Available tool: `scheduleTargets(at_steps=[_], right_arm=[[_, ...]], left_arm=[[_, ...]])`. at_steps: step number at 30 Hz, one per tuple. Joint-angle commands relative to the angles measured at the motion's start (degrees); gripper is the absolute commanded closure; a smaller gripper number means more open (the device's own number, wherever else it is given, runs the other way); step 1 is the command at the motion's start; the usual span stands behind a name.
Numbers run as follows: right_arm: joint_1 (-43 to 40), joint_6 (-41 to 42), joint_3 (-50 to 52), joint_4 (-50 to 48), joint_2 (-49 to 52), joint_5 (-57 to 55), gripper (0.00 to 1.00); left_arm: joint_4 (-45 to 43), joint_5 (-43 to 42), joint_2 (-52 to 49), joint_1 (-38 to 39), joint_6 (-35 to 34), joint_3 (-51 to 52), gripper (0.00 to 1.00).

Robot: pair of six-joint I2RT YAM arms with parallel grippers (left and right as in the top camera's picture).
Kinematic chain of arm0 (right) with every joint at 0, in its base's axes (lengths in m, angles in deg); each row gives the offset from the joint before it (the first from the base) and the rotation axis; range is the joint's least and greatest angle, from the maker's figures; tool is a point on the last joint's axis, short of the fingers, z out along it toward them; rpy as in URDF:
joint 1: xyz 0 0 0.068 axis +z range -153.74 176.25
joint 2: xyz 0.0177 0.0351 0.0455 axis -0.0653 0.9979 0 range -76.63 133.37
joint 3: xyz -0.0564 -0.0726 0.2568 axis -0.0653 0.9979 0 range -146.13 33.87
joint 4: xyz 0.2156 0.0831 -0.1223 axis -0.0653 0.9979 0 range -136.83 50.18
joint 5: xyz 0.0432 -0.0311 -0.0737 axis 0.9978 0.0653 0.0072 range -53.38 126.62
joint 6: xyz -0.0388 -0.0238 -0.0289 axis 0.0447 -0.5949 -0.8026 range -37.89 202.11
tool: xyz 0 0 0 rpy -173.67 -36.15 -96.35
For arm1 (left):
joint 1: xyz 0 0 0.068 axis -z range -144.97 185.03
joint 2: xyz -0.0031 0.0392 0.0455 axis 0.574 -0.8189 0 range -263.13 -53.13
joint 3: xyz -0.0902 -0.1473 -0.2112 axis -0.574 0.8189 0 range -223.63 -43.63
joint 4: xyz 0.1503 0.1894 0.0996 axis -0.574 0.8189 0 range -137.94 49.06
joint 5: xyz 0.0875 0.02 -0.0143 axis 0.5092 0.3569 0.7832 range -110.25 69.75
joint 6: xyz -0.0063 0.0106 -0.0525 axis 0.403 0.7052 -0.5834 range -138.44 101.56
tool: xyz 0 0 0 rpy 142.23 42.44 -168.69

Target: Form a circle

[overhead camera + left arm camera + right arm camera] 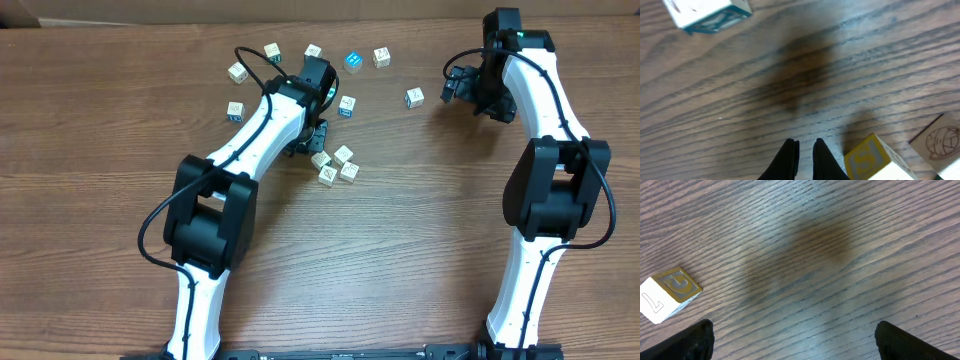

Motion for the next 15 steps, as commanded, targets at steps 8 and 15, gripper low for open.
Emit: scheduleTargets(at_steps=[8,15], right_arm=[[-0.02,0.22,-1.25,-0.13,-1.40,-0.13,0.00],[0.00,0.22,-1.25,-0.13,-1.40,-0.13,0.00]], left_arm=[[-0.96,-4.11,-1.51,0.33,-1.18,-0.37,0.92],[-0.96,-4.57,-1.51,0.33,-1.18,-0.37,0.92]])
